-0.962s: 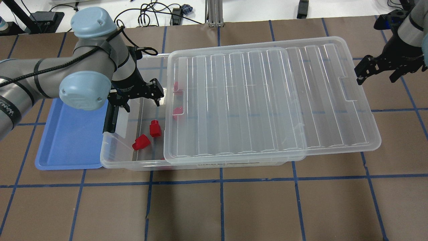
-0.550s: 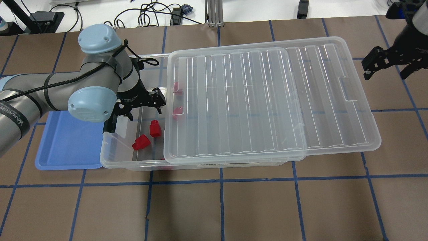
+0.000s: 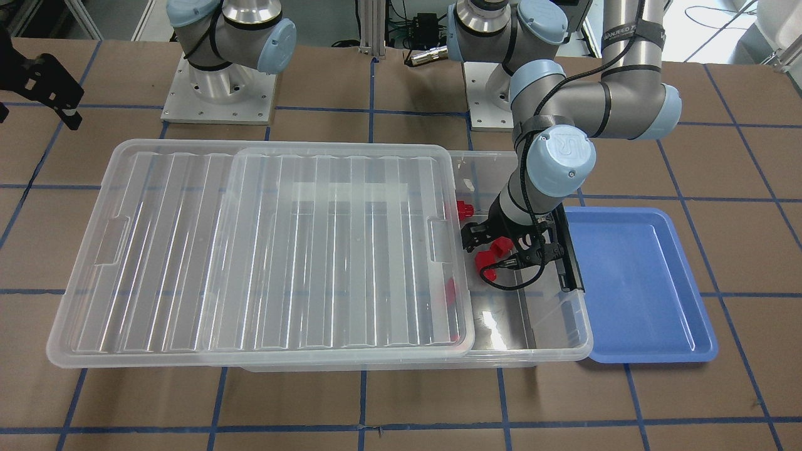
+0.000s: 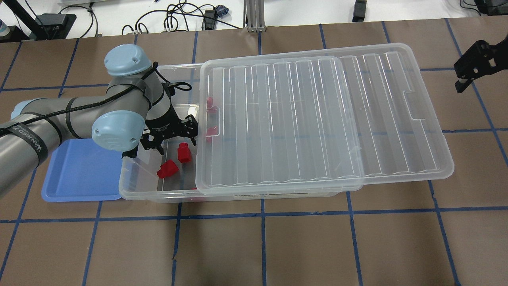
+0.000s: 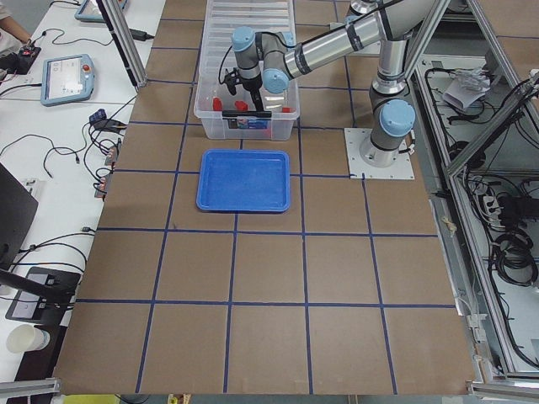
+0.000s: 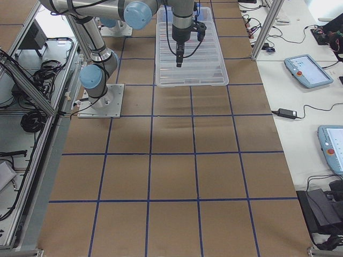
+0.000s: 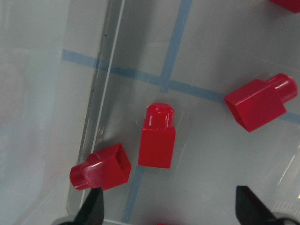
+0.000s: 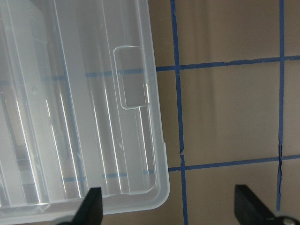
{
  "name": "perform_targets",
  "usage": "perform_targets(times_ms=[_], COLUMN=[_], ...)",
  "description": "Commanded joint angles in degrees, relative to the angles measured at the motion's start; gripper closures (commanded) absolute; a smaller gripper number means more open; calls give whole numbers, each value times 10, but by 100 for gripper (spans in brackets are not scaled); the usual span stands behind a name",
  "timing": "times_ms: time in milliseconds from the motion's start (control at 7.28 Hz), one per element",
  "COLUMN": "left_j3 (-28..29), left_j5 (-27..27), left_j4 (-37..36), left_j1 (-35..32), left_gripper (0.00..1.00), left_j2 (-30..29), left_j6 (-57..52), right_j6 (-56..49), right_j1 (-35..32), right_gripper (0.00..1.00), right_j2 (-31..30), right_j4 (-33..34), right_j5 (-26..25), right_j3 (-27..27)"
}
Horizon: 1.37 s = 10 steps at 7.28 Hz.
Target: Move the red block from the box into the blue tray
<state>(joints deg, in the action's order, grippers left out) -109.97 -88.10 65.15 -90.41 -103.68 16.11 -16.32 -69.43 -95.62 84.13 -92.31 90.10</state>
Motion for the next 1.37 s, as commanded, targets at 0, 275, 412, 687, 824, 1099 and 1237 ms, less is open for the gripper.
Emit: perform_targets(times_ms=[0, 275, 412, 687, 824, 1099, 1237], left_j3=[-32, -39, -40, -42, -41, -39, -38], left_j5=[2, -1, 0, -1, -2, -1, -2], left_j4=[-46, -64, -69, -98, -101, -114, -114], left_j1=[5, 5, 5, 3, 3, 3, 3], left_gripper=[0, 0, 0, 0, 4, 16, 16], left_j2=[-12, -29, -37, -51, -54, -55, -54], left_j6=[-7, -10, -10, -11, -10, -21, -24], right_j6=[-3, -1, 1, 30, 30, 31, 31], right_j1=[0, 0, -3, -11, -20, -20, -20], right_gripper=[0, 0, 0, 0, 0, 0, 0], right_j2=[0, -2, 0, 2, 3, 4, 5], right_j4=[-3, -14, -16, -17, -16, -15, -13], right_j5=[3, 0, 7, 9, 7, 8, 8], right_j3=[1, -3, -1, 1, 1, 2, 2])
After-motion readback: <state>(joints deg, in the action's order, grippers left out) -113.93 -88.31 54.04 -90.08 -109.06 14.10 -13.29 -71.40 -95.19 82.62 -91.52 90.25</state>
